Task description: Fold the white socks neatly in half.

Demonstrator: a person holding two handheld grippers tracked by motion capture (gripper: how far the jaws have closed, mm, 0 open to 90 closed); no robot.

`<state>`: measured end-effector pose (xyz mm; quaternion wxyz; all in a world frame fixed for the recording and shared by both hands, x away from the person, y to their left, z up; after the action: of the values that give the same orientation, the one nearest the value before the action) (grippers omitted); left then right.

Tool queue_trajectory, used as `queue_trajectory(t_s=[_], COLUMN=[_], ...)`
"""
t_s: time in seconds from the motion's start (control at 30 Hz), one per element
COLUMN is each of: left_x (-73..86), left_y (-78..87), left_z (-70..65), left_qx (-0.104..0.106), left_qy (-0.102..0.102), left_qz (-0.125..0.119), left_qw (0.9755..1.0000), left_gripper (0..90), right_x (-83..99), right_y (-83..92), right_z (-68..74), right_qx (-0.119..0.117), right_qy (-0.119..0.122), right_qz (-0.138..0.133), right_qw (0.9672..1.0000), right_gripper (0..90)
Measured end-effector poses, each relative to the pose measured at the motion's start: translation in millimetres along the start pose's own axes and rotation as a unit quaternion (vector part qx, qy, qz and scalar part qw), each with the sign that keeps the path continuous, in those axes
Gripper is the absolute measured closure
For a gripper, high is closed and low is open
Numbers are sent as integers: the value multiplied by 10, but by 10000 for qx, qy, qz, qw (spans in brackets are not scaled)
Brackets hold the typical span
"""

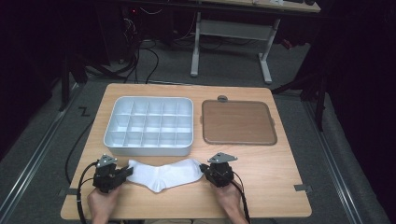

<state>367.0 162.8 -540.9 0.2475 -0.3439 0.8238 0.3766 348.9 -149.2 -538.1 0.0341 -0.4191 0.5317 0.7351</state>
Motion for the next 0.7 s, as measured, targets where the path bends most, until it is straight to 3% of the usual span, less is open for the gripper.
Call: queue_trajectory(t_s=[0.23,0.33,0.43,0.5,0.7], left_x=[40,23,52,66,91], left_y=[-56,-84,-140,-179,-274], left_z=[-143,-213,-298,-358,-520], left_qx=[136,241,303,378,488], left_qy=[-160,-63,-115,-57,-138], left_qz=[135,134,189,204,202], left_qw=[9997,9996,9993,9991,9985], left_gripper=[814,816,817,818,818], right_x=[122,183,220,239,294], right_y=[94,124,198,246,329], right_z=[-126,-166,-217,-271,-412], right_qx=[12,-8,86,152,304], right_qy=[-129,-198,-123,-174,-375], right_qz=[-59,3,53,50,1], right_qw=[9999,9998,9999,9997,9988], right_gripper=[877,877,877,877,877])
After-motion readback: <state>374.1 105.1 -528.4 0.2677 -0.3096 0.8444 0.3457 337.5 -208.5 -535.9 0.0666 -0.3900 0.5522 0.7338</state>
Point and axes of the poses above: each handheld gripper's, and its own axes: y roughly backward along the jaws, x roughly out of its underside, z roughly to its left, the point moved 3 cm from there along -y, roughly forward along the jaws, and after that the axes turned 6 degrees about z, right-handed, at the moved point
